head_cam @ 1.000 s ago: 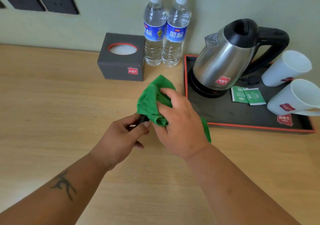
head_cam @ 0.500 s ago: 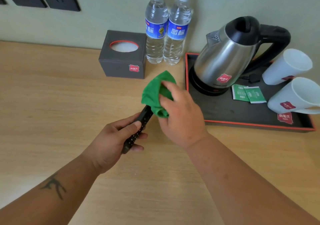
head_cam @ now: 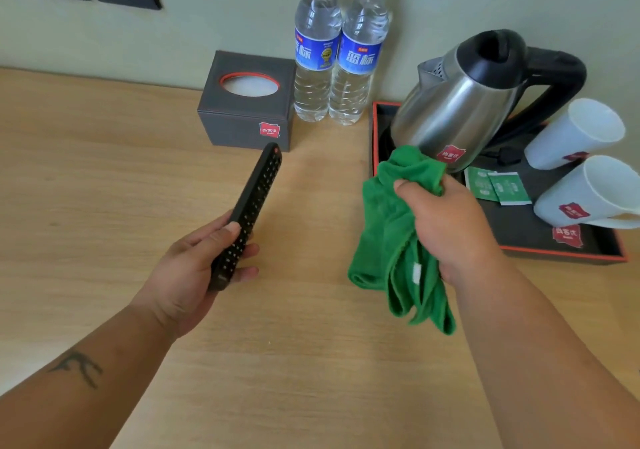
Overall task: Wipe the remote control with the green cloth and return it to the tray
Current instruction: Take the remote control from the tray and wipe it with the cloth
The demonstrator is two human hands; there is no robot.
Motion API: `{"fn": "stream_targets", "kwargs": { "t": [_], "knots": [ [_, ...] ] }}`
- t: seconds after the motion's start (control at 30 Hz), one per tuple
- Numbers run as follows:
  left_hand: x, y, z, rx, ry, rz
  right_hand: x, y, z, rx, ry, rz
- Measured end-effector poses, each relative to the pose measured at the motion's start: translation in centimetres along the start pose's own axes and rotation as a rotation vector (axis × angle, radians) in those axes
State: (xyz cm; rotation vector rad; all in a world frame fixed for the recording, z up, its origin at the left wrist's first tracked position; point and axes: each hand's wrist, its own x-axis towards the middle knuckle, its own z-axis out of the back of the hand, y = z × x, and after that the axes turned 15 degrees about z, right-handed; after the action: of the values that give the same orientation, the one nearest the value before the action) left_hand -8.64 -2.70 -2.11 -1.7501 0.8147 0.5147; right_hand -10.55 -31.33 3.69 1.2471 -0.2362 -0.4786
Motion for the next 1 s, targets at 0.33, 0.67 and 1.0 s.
{"fn": "stream_targets", "kwargs": {
  "t": [0.33,0.67,1.0],
  "knots": [
    [0.7,-0.2,-0.5,0.016,-0.046,-0.031,-2.6,-2.4,-9.1,-0.971,0.637,0.419],
    [1.1,-0.6,-1.2,0.010,0.026,0.020,-3.6,-2.1,-6.2,-0.741,0.756,0.484],
    [-0.1,-1.0,-2.8,-0.075,0.164,0.124,-3.3,-1.9,-3.4,-0.451,0.712,0.094]
  ]
}}
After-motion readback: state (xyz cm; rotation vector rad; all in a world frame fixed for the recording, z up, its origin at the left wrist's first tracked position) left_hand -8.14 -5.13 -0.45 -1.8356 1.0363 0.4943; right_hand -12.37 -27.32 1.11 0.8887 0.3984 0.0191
